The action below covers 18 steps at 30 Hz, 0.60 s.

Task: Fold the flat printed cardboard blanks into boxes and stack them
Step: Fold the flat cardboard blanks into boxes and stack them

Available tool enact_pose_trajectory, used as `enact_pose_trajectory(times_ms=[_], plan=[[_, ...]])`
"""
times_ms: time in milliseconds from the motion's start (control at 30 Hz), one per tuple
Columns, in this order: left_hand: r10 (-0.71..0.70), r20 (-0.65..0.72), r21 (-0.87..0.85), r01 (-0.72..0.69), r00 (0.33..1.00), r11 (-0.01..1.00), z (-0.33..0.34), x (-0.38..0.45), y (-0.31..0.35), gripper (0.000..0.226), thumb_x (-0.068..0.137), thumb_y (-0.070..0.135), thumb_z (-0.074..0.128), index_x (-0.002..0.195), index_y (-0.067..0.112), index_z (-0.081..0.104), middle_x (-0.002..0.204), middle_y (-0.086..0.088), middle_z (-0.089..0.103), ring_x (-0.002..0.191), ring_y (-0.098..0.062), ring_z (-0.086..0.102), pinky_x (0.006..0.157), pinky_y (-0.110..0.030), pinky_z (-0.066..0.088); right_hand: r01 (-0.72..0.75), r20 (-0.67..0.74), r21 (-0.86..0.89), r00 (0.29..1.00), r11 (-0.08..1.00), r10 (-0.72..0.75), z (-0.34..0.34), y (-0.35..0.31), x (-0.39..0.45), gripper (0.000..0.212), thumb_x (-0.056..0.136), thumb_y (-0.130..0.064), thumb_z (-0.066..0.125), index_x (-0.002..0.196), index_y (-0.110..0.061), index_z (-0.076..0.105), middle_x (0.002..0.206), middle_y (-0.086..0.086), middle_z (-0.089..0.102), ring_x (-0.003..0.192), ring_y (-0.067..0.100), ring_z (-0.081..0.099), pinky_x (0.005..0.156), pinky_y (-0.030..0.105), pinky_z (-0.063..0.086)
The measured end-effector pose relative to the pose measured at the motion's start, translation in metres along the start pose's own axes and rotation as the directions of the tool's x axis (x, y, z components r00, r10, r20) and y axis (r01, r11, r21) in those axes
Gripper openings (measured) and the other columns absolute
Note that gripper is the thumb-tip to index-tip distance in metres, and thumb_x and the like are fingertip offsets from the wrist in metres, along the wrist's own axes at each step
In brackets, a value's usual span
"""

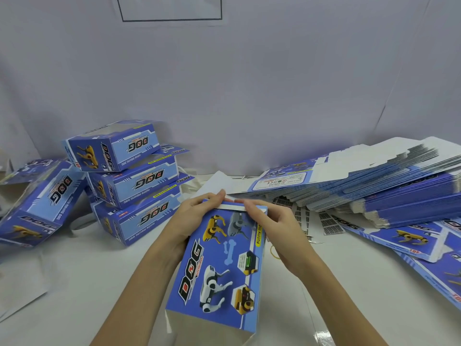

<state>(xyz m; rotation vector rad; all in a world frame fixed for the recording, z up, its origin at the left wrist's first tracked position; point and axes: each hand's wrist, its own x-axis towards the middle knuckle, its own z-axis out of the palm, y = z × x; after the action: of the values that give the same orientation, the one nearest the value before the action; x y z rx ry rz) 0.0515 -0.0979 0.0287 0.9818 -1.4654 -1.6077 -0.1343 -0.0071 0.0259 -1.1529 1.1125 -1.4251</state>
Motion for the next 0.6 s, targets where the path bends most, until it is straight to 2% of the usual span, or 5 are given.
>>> enact_pose_trajectory(times_ms=[133,200,333,433,600], plan=[[0.074,0.012,0.187,-0.075,0.997,0.98,0.0,0.005,0.003,0.063,0.085,0.078,0.049,0.129,0.036,0.066,0.134,0.003,0.068,0.126,-0.022,0.065,0.107,-0.043,0.052,0.06,-0.187,0.069,0.981,0.996,-0.046,-0.005,0.005,0.005,0.017,0.101,-0.026,0.07,0.103,-0.021,0.086,0.098,0.009,0.082,0.083,0.018,0.078,0.067,0.025,0.058],[0.18,-0.042,0.233,-0.166,0.983,0.958,-0.007,0.004,0.006,0.056,0.089,0.08,0.05,0.129,0.042,0.061,0.131,0.01,0.069,0.122,-0.011,0.066,0.104,-0.036,0.05,0.15,-0.402,0.062,0.909,0.987,-0.113,-0.012,0.01,0.01,0.017,0.103,-0.025,0.069,0.104,-0.027,0.086,0.089,0.002,0.077,0.073,0.016,0.067,0.066,0.028,0.052],[0.647,-0.087,0.538,-0.511,0.757,0.671,-0.019,-0.007,0.002,0.068,0.087,0.078,0.055,0.137,0.033,0.061,0.132,0.015,0.067,0.126,-0.007,0.06,0.102,-0.027,0.045,0.359,-0.665,-0.104,0.669,0.927,-0.334,-0.024,0.013,0.011,0.024,0.105,-0.036,0.065,0.125,-0.037,0.077,0.091,-0.014,0.062,0.057,0.007,0.034,0.053,0.015,0.037],[0.732,0.098,0.808,-0.483,0.674,0.337,0.007,-0.008,-0.008,0.105,0.076,0.09,0.056,0.157,0.025,0.04,0.156,0.005,0.044,0.148,-0.017,0.037,0.12,-0.045,0.031,0.438,-0.598,-0.208,0.65,0.874,-0.468,-0.013,0.015,0.006,0.033,0.109,-0.03,0.058,0.139,-0.04,0.067,0.154,-0.011,0.053,0.111,-0.008,0.06,0.08,0.007,0.046],[0.8,0.099,0.943,-0.313,0.592,0.114,0.04,-0.003,-0.025,0.125,0.071,0.099,0.047,0.164,0.02,0.024,0.165,-0.012,0.026,0.158,-0.031,0.019,0.121,-0.07,0.007,0.489,-0.276,-0.293,0.779,0.821,-0.563,0.013,0.029,-0.001,0.047,0.111,-0.027,0.045,0.156,-0.04,0.049,0.166,-0.012,0.04,0.159,0.009,0.026,0.117,0.022,0.04]])
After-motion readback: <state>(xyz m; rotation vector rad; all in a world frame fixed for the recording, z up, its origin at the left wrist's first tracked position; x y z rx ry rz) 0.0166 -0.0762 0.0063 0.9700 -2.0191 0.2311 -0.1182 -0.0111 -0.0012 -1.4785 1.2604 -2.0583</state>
